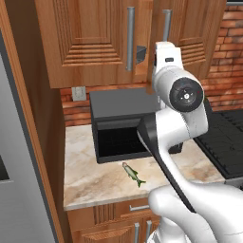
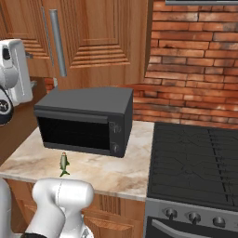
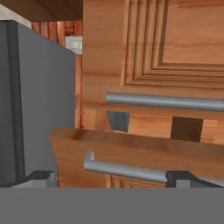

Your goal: Retrieve the tupperware from the cabinet, then place the raw meat into the tupperware to avoid contamination.

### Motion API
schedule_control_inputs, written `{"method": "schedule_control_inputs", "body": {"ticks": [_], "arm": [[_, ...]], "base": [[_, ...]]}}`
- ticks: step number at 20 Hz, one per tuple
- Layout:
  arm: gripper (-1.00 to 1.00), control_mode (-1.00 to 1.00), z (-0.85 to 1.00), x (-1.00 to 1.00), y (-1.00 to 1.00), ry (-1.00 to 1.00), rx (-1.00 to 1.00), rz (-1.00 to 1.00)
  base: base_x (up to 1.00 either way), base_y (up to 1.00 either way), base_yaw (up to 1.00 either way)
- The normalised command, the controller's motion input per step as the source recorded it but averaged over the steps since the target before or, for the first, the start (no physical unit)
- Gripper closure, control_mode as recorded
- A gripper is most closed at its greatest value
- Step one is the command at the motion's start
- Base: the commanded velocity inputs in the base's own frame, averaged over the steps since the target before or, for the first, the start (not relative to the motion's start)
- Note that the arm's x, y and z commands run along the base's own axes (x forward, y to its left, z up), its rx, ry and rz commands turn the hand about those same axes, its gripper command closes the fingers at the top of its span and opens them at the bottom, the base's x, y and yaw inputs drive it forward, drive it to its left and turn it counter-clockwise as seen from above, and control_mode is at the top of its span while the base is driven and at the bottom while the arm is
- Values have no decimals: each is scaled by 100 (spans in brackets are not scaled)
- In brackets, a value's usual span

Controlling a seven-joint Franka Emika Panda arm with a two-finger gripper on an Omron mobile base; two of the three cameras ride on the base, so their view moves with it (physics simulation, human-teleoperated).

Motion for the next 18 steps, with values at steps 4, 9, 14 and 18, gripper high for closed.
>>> {"method": "schedule_control_inputs", "body": {"ticks": [4,9,14,18], "arm": [[-100,-100,0,23,0,0,-3,-7],[-100,-100,0,17,5,0,0,-4],[-100,-100,-6,22,2,-2,0,-1],[-100,-100,-7,21,0,-1,0,0]], "base": [[0,0,0],[0,0,0],[0,0,0],[0,0,0]]}}
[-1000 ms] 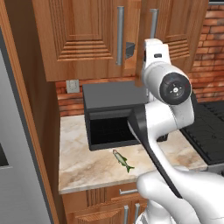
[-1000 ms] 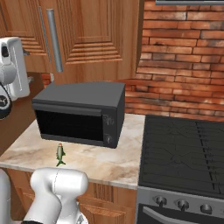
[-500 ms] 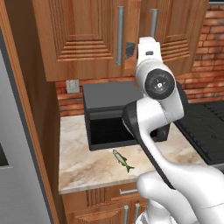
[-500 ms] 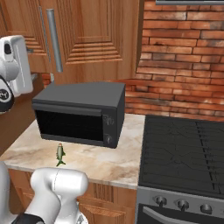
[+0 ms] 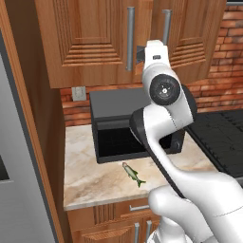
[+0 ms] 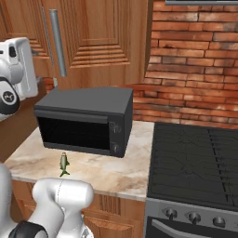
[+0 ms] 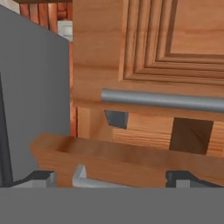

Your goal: Retrieve the tupperware from the cabinet, then place the raw meat into the tupperware to avoid contamination.

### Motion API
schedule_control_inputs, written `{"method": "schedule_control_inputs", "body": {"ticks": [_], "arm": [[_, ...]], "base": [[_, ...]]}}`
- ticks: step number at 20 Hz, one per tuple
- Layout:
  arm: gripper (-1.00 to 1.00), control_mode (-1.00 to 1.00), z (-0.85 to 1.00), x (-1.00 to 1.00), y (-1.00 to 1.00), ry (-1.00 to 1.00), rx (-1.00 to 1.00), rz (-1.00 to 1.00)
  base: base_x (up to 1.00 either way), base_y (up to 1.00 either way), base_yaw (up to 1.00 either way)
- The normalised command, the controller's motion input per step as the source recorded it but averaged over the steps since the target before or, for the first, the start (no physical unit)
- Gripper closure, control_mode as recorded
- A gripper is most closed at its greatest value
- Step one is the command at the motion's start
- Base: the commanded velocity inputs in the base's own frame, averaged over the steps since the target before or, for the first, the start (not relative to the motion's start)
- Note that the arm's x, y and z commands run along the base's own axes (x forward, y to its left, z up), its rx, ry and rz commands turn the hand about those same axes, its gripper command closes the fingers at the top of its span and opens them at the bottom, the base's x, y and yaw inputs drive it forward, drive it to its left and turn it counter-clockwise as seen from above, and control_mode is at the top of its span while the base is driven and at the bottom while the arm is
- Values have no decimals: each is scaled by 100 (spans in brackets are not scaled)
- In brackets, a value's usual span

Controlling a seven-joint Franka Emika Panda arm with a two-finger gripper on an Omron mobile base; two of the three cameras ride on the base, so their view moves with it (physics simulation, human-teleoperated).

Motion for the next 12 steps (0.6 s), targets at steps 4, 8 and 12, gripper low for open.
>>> {"method": "schedule_control_inputs", "body": {"ticks": [4,8,12], "arm": [[-100,-100,-6,23,0,-2,0,0],[-100,-100,-5,25,0,-2,0,0],[-100,-100,-4,26,0,-2,0,-1]], "base": [[0,0,0],[0,0,0],[0,0,0]]}}
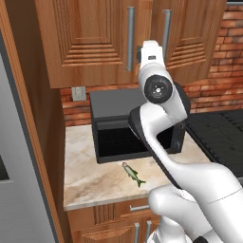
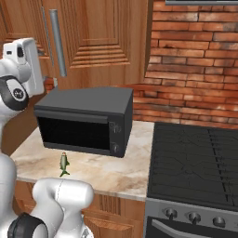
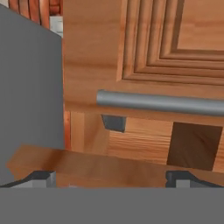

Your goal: Retrieve the tupperware from the cabinet, then place the raw meat into the tupperware to avoid contamination.

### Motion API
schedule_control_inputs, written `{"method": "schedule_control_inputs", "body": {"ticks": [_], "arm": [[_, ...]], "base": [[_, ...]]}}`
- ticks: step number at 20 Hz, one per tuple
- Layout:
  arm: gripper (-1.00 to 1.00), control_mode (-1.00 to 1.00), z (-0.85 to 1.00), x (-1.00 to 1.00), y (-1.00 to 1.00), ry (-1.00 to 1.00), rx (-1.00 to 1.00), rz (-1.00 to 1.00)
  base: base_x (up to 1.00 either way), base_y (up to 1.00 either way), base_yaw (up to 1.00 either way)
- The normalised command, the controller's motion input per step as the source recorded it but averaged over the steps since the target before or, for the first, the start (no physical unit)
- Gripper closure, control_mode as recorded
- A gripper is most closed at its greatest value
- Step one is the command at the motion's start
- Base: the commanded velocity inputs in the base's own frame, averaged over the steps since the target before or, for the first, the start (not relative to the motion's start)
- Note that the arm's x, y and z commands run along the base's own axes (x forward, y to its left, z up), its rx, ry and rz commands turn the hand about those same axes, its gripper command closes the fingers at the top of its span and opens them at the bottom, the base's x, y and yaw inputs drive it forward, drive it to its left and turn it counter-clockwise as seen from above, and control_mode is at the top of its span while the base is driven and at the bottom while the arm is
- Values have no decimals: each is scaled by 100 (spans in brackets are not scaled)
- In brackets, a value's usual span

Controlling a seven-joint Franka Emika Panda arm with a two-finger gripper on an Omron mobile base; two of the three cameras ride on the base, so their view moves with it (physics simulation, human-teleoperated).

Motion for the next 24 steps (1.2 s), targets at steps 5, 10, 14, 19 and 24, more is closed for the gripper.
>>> {"method": "schedule_control_inputs", "body": {"ticks": [5,10,14,19,24], "arm": [[-100,-100,-2,24,0,-1,0,-2],[-100,-100,-2,23,0,-1,0,-2],[-100,-100,-3,25,0,-1,0,-2],[-100,-100,-4,27,0,-1,0,-2],[-100,-100,-5,27,0,0,0,-2]], "base": [[0,0,0],[0,0,0],[0,0,0],[0,0,0],[0,0,0]]}}
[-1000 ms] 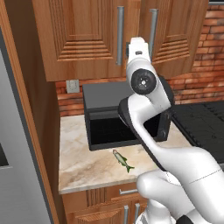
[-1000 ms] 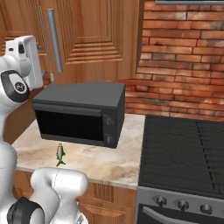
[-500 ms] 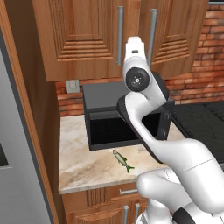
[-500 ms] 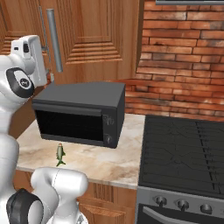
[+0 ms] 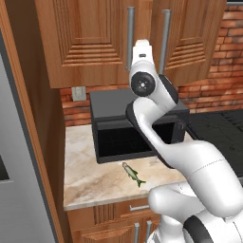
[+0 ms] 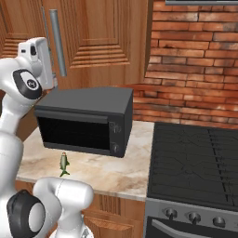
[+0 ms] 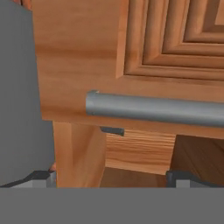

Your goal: Retrieve the tupperware from the cabinet, then place the raw meat into the tupperware to avoid contamination.

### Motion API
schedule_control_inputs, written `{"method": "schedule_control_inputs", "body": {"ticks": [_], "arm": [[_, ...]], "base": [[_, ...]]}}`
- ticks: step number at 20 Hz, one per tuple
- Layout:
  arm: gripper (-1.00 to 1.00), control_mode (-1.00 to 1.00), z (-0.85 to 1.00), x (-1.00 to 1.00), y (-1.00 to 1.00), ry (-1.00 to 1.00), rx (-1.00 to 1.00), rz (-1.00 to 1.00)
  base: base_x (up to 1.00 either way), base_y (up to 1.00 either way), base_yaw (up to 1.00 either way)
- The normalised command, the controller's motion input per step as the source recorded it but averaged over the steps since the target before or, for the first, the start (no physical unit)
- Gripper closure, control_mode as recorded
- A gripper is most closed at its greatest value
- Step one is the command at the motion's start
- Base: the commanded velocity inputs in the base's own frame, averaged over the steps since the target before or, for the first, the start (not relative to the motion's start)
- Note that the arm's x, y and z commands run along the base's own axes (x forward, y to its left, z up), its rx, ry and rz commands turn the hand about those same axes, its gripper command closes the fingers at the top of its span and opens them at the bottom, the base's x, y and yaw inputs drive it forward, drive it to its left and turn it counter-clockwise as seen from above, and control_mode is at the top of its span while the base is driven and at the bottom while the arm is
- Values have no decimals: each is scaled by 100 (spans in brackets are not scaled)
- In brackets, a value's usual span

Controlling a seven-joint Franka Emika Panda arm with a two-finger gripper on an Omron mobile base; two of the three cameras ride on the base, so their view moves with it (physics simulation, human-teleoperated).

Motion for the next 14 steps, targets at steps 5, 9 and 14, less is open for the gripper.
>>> {"method": "schedule_control_inputs", "body": {"ticks": [5,9,14], "arm": [[-100,-100,-4,28,0,0,0,-1],[-100,-100,-3,29,0,0,0,-1],[-100,-100,-2,28,0,0,0,-1]], "base": [[0,0,0],[0,0,0],[0,0,0]]}}
